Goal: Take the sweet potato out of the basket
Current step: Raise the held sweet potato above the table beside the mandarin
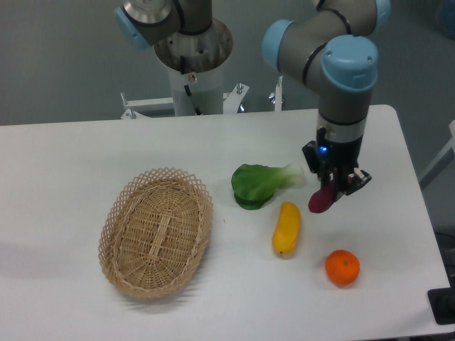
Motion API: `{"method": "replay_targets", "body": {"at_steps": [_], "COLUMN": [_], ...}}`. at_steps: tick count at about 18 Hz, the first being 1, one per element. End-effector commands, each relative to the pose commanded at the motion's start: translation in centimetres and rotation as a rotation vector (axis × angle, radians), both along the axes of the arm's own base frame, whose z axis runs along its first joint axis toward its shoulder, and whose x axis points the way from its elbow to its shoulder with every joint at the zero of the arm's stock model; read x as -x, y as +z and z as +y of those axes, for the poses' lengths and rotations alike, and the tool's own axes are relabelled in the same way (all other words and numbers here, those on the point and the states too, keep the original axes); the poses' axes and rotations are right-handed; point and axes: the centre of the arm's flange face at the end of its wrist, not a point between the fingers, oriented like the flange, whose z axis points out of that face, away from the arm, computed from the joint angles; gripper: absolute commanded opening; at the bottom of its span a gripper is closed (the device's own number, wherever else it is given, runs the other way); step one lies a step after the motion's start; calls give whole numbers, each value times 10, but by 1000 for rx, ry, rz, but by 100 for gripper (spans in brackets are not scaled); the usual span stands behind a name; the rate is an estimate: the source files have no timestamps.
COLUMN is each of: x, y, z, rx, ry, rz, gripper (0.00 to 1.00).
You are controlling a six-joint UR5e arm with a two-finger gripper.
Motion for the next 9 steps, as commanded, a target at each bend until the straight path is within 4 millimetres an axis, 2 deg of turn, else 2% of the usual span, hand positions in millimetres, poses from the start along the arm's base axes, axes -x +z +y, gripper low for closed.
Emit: {"method": "replay_targets", "body": {"at_steps": [9], "x": [-1], "y": [2], "z": [-1], "rx": [-2], "ry": [6], "rz": [4], "gripper": [16]}}
